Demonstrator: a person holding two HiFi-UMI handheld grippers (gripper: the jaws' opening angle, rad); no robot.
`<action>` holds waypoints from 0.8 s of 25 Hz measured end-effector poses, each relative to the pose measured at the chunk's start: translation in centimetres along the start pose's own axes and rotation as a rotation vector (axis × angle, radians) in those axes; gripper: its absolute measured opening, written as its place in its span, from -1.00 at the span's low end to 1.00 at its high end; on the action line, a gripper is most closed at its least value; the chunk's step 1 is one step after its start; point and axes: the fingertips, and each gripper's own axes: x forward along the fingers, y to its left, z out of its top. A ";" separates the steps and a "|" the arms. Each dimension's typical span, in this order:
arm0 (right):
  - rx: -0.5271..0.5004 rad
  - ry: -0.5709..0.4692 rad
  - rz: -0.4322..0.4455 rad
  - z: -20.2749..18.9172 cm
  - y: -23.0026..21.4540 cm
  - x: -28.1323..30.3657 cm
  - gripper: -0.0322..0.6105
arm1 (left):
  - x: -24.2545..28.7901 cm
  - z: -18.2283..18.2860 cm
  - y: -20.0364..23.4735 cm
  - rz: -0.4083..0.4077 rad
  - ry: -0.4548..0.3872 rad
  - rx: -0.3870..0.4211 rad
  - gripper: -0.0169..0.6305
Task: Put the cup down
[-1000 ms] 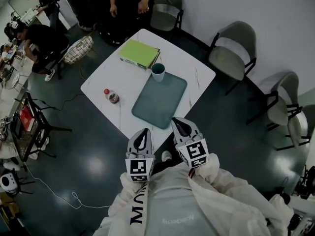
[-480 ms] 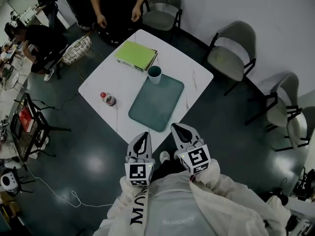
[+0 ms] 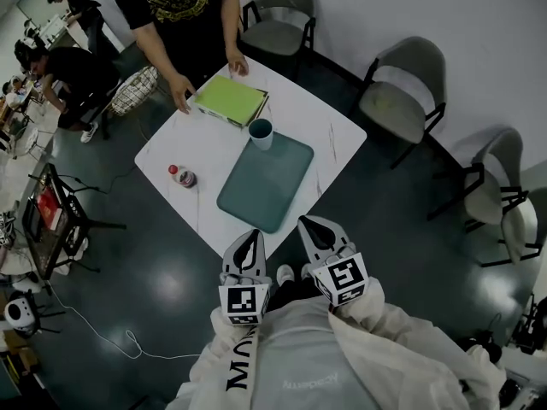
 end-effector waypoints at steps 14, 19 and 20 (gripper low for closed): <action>0.019 0.017 -0.001 -0.4 -1.2 -0.4 -0.88 | 0.7 -0.4 -0.9 -0.002 0.016 0.006 -0.91; 0.023 0.020 0.002 -0.5 -1.1 -0.6 -0.89 | 0.7 -0.3 -1.1 -0.009 0.024 -0.004 -0.91; 0.024 0.020 0.002 -0.6 -1.1 -0.7 -0.88 | 0.6 -0.4 -1.2 -0.010 0.028 -0.006 -0.91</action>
